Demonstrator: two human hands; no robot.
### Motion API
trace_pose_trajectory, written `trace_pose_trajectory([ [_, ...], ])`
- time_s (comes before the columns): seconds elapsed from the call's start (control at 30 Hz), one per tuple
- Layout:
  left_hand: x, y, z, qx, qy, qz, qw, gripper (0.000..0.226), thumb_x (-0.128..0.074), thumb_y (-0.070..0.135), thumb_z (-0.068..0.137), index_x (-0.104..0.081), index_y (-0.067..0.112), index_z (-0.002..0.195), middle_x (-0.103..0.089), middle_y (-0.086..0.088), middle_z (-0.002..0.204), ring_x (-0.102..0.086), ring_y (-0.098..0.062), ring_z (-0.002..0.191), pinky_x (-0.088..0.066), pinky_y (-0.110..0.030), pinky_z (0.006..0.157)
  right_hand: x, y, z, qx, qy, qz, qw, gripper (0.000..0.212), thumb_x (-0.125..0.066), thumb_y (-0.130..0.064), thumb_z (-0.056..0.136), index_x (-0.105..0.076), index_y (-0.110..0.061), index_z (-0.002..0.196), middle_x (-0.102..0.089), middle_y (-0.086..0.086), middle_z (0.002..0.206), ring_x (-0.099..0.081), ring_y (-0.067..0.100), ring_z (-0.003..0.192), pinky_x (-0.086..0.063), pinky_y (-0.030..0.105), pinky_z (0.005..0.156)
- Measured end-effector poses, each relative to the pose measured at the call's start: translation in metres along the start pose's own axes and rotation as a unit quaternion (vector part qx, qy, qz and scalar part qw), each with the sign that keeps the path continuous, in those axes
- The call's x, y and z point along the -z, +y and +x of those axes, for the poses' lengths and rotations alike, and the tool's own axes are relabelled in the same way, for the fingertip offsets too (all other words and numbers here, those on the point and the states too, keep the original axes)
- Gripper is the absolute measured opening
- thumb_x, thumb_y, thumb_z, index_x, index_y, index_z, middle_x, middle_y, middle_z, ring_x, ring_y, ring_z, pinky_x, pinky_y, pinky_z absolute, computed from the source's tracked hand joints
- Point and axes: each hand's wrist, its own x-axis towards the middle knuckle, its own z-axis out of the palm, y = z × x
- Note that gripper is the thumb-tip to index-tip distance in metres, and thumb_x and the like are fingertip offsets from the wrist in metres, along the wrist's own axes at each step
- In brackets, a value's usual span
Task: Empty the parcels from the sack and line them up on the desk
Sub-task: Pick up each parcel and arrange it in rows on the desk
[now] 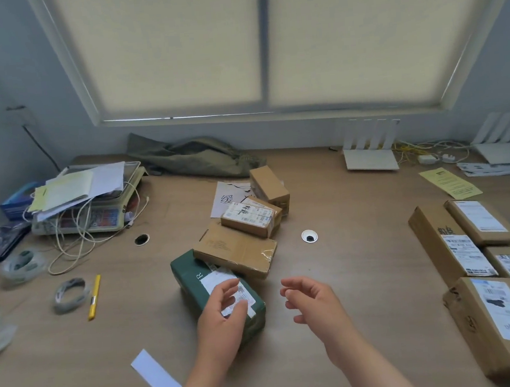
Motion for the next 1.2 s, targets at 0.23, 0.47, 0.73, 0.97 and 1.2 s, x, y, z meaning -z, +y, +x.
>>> trace_pose_trajectory([
  [0.23,0.049,-0.043,0.034,0.056,-0.034,0.078,0.995,0.047,-0.063,0.017,0.091,-0.052,0.041,0.129,-0.055,0.011,0.136,-0.049,-0.009,0.125,-0.047,-0.036,0.104,-0.060,0.021,0.033,-0.048,0.023,-0.068,0.996,0.033,-0.060,-0.014,0.095,-0.064,-0.020,0.127,-0.065,-0.001,0.126,-0.060,0.013,0.108,-0.047,0.023,0.076],
  [0.47,0.071,-0.083,0.051,0.155,-0.131,0.088,0.975,0.091,-0.066,0.029,0.083,-0.014,0.034,0.159,-0.041,0.021,0.144,-0.038,-0.009,0.143,-0.034,-0.035,0.117,-0.098,0.035,0.062,-0.088,0.010,-0.127,0.988,0.058,-0.059,-0.017,0.094,-0.043,-0.017,0.150,-0.051,0.001,0.148,-0.054,0.015,0.122,-0.045,0.021,0.077],
  [0.73,0.076,-0.096,0.053,0.169,-0.131,0.054,0.975,0.061,-0.063,0.023,0.085,-0.031,0.054,0.128,-0.060,0.032,0.117,-0.061,-0.002,0.111,-0.053,-0.037,0.097,-0.119,0.079,0.072,-0.100,-0.012,-0.141,0.985,0.058,-0.058,-0.043,0.070,-0.065,-0.031,0.126,-0.069,-0.002,0.121,-0.069,0.010,0.103,-0.061,0.029,0.080],
  [0.97,0.105,-0.097,0.047,0.178,-0.033,0.055,0.982,0.044,-0.062,0.022,0.091,-0.044,0.043,0.125,-0.061,0.009,0.121,-0.061,-0.012,0.108,-0.056,-0.039,0.092,-0.149,0.052,0.031,-0.138,-0.098,-0.092,0.981,0.038,-0.053,-0.011,0.098,-0.056,-0.030,0.130,-0.070,-0.010,0.110,-0.064,-0.005,0.080,-0.044,0.006,0.051],
  [1.2,0.138,-0.088,0.028,0.155,0.046,-0.002,0.987,0.049,-0.073,0.027,0.085,-0.048,0.036,0.127,-0.054,-0.002,0.127,-0.060,-0.020,0.109,-0.057,-0.048,0.089,-0.174,0.046,0.015,-0.128,-0.125,-0.017,0.984,0.031,-0.058,-0.023,0.099,-0.050,-0.043,0.121,-0.067,0.001,0.116,-0.068,0.007,0.094,-0.053,0.012,0.061],
])
